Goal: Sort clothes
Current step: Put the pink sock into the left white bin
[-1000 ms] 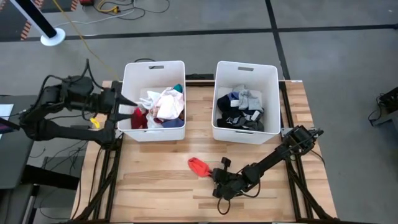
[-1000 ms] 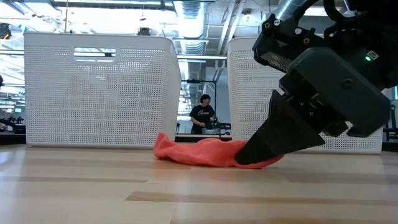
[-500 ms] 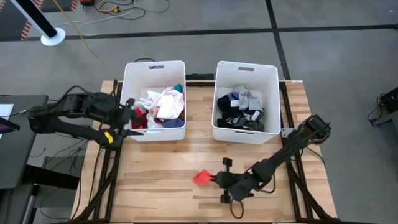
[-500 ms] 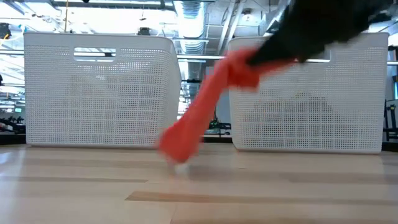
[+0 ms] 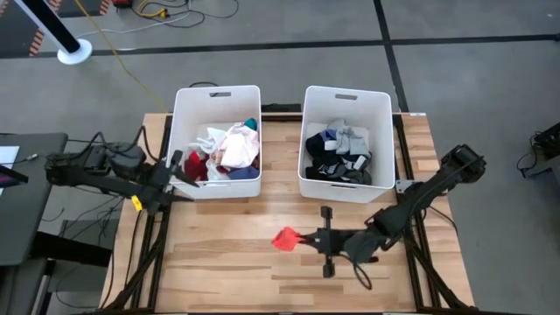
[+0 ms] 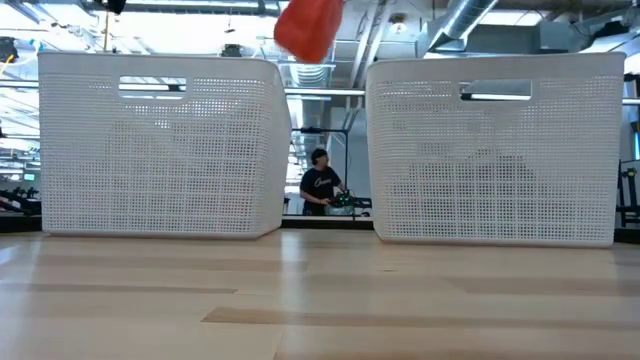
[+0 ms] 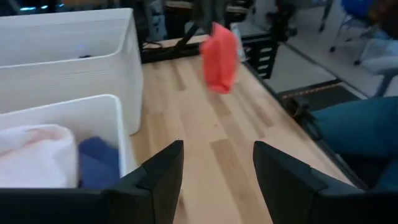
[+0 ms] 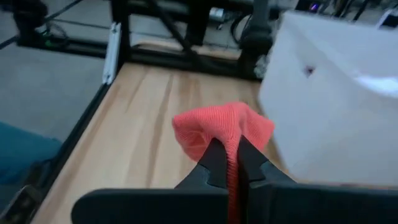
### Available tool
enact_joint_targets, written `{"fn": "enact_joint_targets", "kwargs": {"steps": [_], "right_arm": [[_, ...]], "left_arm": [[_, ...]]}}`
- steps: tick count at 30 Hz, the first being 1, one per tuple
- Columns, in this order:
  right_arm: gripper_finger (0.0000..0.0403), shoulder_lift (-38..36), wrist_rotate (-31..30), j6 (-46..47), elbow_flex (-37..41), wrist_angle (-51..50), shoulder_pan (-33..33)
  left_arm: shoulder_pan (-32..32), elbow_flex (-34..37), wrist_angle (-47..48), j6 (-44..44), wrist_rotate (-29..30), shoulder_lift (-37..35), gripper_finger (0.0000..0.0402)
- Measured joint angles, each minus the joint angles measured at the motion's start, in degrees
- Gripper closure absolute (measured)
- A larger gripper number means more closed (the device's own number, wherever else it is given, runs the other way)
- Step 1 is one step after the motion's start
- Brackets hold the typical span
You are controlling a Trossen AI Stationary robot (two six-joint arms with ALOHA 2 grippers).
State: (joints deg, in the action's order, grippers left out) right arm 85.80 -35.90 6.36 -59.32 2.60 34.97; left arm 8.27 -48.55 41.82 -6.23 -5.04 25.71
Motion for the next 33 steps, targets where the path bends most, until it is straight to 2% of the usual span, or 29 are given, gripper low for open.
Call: {"fn": "enact_joint_targets", "kwargs": {"steps": [9, 14, 24, 33], "right_arm": [[0.0396, -5.0, 0.3, -9.3, 0.0, 3.7, -5.8], [0.0396, -6.0, 4.3, -14.2, -0.5, 7.4, -10.3], [0.0395, -4.4, 12.4, -21.1, -9.4, 5.8, -20.2], [0.0395, -2.3, 21.5, -21.5, -15.5, 4.7, -30.0]], "left_arm": [[3.3, 7.9, -2.7, 3.6, -0.7, -7.7, 0.0214], [4.8, 9.6, -2.8, 3.6, -0.8, -10.0, 0.0214], [7.0, 10.1, -2.8, 2.1, -0.9, -14.0, 0.0214], [7.3, 10.1, -2.8, 0.0, -2.5, -14.6, 0.0214]]}}
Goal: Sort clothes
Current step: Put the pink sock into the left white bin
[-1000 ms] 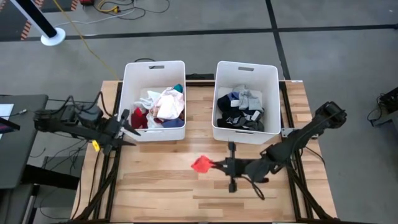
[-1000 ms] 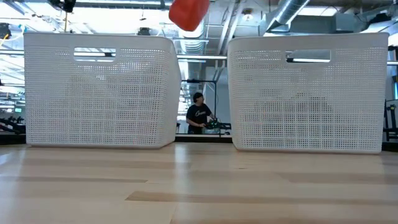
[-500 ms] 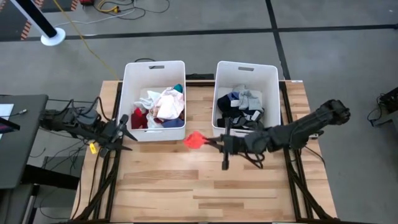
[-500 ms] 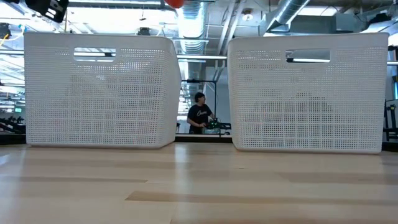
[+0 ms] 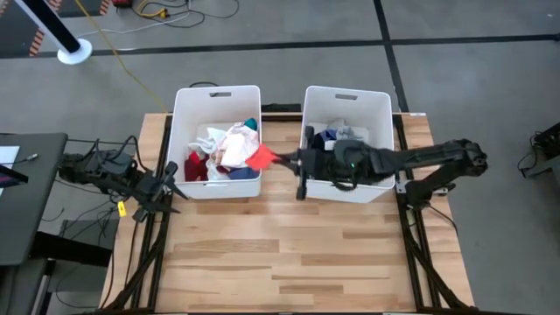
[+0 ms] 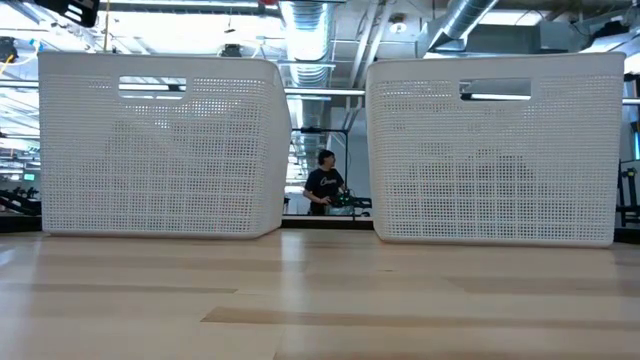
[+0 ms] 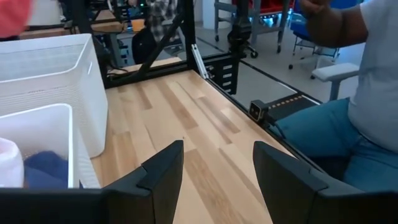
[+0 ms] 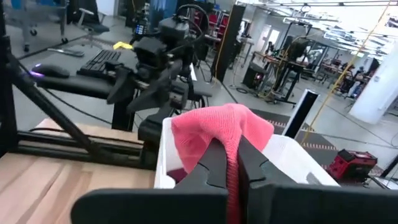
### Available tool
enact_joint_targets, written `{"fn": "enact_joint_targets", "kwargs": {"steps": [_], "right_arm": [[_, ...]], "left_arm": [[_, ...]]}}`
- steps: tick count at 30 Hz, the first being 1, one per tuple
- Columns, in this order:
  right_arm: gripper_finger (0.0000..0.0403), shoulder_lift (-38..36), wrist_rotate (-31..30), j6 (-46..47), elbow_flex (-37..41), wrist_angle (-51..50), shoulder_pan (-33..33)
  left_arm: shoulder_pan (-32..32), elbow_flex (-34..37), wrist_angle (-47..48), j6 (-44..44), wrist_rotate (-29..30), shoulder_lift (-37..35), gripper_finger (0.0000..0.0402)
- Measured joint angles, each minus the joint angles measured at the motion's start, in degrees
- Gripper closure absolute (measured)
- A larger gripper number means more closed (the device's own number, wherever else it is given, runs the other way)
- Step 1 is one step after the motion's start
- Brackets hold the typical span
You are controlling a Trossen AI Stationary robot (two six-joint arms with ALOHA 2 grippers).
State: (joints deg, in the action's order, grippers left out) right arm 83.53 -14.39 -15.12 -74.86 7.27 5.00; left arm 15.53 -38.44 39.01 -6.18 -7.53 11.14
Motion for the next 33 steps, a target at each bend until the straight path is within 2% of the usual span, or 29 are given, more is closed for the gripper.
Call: {"fn": "enact_joint_targets", "kwargs": {"steps": [6, 15, 22, 33], "right_arm": [[0.0395, 7.0, 7.5, -0.6, -8.3, -0.2, -6.5], [0.0394, 20.0, 12.4, -1.5, -26.5, -8.0, -14.9], [0.0394, 29.1, 16.0, -1.4, -38.9, -11.3, -18.7], [0.0394, 40.3, 16.3, 0.5, -51.8, -13.9, -22.9]], "left_arm": [[0.0, 0.0, -0.2, -1.2, -1.3, 0.1, 0.0214], [0.0, 0.0, -0.2, -1.5, -1.3, 0.1, 0.0214], [0.0, 0.0, -1.3, -1.5, -1.3, 0.1, 0.0214], [0.0, 0.0, -1.2, -1.7, -1.3, 0.1, 0.0214]]}}
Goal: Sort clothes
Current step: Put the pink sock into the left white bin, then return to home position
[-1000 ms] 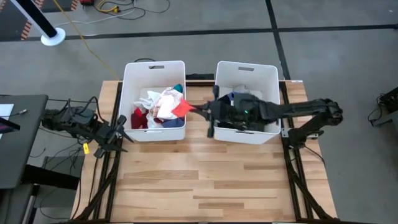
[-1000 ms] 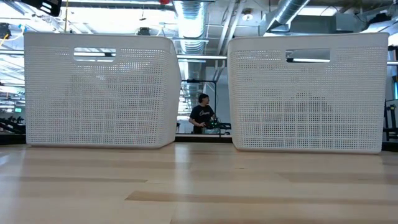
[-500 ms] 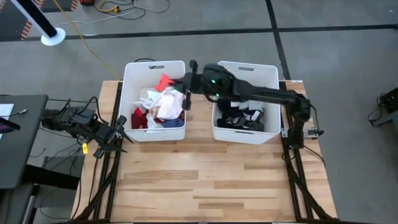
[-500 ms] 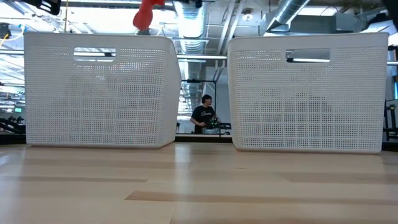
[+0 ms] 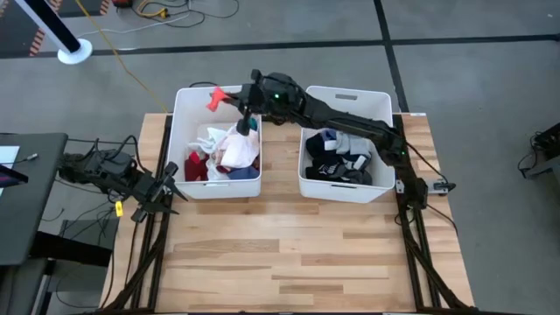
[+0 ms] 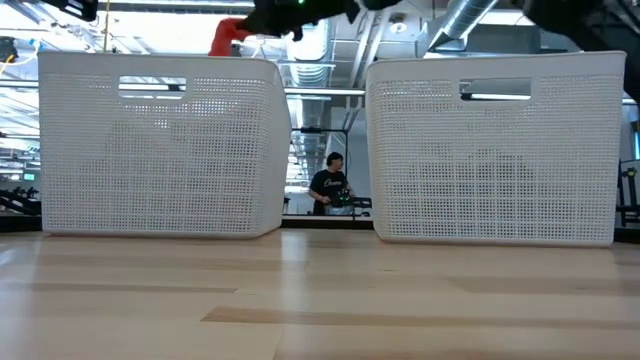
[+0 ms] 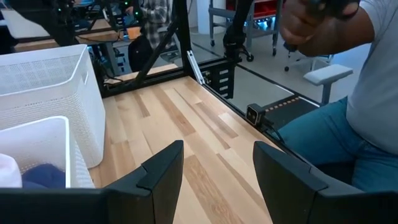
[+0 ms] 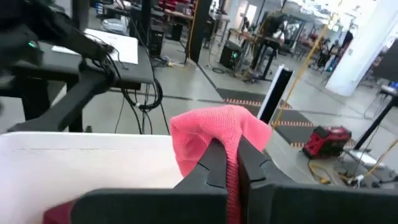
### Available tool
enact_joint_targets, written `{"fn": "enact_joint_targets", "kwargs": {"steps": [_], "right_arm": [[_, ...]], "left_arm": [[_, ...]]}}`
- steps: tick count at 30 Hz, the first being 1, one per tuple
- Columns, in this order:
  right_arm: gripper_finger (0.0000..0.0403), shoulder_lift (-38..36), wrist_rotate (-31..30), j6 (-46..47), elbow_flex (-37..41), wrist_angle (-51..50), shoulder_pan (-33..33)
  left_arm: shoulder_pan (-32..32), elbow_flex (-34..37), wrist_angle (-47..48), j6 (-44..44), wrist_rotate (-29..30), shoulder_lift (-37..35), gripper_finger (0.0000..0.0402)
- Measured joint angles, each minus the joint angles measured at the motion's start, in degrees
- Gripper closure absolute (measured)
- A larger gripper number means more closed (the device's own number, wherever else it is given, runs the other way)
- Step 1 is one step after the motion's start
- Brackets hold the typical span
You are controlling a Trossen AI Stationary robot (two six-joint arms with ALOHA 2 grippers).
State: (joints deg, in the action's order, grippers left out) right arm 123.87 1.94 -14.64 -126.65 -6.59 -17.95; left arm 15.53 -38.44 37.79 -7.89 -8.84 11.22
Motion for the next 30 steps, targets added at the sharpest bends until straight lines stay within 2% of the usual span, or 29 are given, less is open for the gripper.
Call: {"fn": "enact_joint_targets", "kwargs": {"steps": [8, 16, 19, 26, 30], "right_arm": [[0.0371, 4.9, 2.2, 5.5, -2.6, -1.3, -2.5], [0.0335, 4.9, 9.6, 8.9, -2.8, -9.5, -4.1], [0.0288, 4.9, 9.8, 8.8, -2.8, -11.2, -3.7], [0.013, 4.9, 9.8, 10.8, -2.8, -11.1, -3.5], [0.0099, 4.0, 9.7, 10.0, -4.2, -14.1, -3.2]], "left_arm": [[0.0, 0.0, 0.0, 0.0, 0.0, 0.0, 0.0214], [0.0, 0.0, -0.4, 0.0, 0.0, 0.0, 0.0214], [0.0, 0.0, -1.4, 0.0, 0.0, 0.0, 0.0214], [0.0, 0.0, -1.9, -0.4, 0.1, 0.0, 0.0214], [0.0, -0.1, -2.8, -1.9, 3.7, 0.0, 0.0214]]}}
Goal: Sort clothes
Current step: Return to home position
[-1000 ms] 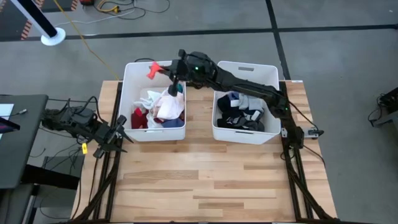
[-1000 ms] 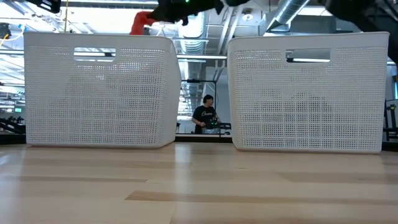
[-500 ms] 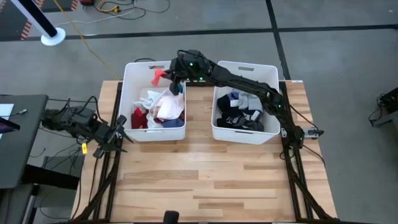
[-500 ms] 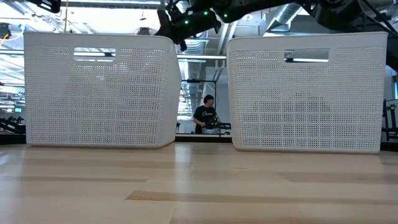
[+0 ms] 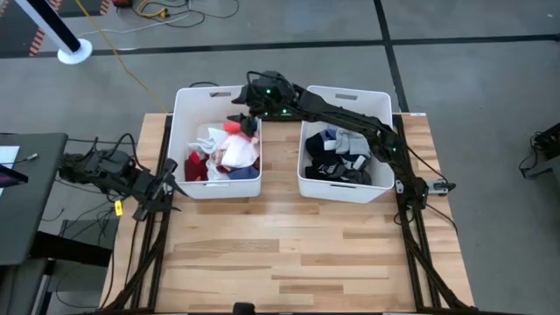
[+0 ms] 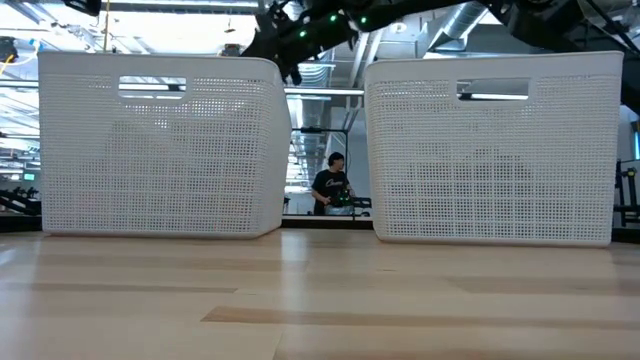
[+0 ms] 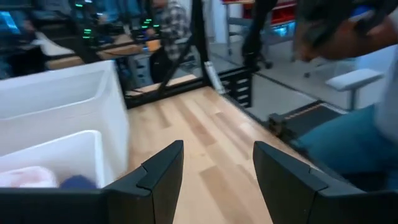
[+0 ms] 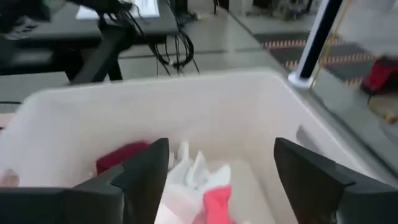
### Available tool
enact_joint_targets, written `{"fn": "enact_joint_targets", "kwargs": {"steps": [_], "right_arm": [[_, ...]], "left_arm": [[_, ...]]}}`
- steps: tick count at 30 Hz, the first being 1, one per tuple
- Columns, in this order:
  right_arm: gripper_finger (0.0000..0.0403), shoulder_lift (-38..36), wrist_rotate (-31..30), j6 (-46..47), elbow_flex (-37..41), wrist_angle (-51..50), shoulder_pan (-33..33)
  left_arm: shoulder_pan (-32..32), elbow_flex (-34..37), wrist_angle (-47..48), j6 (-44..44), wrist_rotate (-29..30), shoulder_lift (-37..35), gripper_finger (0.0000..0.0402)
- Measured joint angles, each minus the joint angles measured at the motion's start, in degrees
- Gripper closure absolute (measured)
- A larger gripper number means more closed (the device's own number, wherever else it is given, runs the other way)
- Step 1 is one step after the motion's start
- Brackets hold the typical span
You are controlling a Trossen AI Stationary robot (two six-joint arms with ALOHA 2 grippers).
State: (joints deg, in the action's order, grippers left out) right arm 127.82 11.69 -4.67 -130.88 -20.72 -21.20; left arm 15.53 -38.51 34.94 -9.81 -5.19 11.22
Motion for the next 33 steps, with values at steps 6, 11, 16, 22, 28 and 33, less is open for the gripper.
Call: {"fn": "enact_joint_targets", "kwargs": {"steps": [6, 11, 16, 22, 28, 33], "right_arm": [[0.0107, -6.1, -3.1, -6.8, -1.1, -9.8, 3.4], [0.0112, -12.2, -4.4, -10.5, -1.1, -19.3, 6.9], [0.0112, -18.0, -4.4, -11.8, -1.1, -30.1, 11.2], [0.0112, -23.5, -4.4, -11.3, -1.1, -42.0, 18.0], [0.0112, -27.4, -4.4, -7.3, -1.0, -50.0, 25.5], [0.0113, -30.8, -7.9, -4.5, -0.4, -51.9, 31.8]], "left_arm": [[0.0, 0.0, 0.0, -1.9, 2.5, -0.1, 0.0214], [0.0, -1.7, 1.6, -1.5, 2.0, -0.2, 0.0214], [0.0, -2.7, 2.3, -0.1, 0.7, -0.2, 0.0214], [0.0, -2.7, 3.6, 2.9, -2.8, -0.2, 0.0214], [0.0, -2.7, 3.4, 6.1, -7.7, -0.2, 0.0214], [0.0, -2.7, 3.4, 3.4, -5.1, -0.9, 0.0214]]}}
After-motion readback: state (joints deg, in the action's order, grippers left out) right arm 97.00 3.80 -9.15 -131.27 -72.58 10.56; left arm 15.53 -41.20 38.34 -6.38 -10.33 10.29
